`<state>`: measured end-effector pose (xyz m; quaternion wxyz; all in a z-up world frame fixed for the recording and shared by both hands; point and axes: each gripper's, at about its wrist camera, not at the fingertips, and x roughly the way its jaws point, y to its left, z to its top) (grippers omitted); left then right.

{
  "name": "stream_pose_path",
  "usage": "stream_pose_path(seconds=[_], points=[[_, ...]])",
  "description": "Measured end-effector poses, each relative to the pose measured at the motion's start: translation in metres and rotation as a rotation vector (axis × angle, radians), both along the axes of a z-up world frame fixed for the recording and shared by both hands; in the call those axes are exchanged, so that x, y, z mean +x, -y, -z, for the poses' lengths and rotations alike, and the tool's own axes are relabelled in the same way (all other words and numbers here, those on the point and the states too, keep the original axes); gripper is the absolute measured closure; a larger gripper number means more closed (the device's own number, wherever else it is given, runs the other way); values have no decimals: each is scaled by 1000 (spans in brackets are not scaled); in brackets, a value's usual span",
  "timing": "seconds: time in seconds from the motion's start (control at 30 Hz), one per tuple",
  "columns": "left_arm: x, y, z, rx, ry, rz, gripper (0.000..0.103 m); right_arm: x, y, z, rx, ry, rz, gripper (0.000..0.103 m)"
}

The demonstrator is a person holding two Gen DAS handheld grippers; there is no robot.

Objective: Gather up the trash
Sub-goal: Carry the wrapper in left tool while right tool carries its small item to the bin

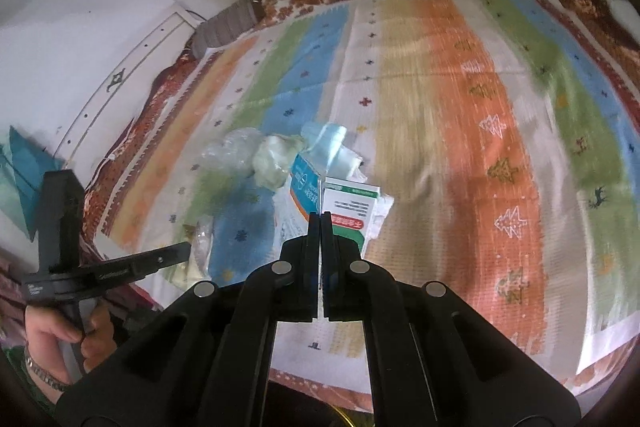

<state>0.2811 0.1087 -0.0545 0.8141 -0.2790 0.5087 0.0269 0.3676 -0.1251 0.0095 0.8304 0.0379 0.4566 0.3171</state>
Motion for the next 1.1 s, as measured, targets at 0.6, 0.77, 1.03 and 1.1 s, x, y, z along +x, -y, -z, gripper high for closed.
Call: stream_pose_path(seconds=[0.6,0.77,1.03,1.1], points=[[-24,33,-47,68,121,98,101,-86,6,-44,-66,170,-80,103],[-36,42,-54,70,149,121,101,-110,9,-49,-65,199,-97,103],[-61,50,-71,65,208,137,101,-137,16,-54,-54,217,-114,103],[-66,52,-73,62,216,139,101,-143,19,-53,-53,216,-118,103]])
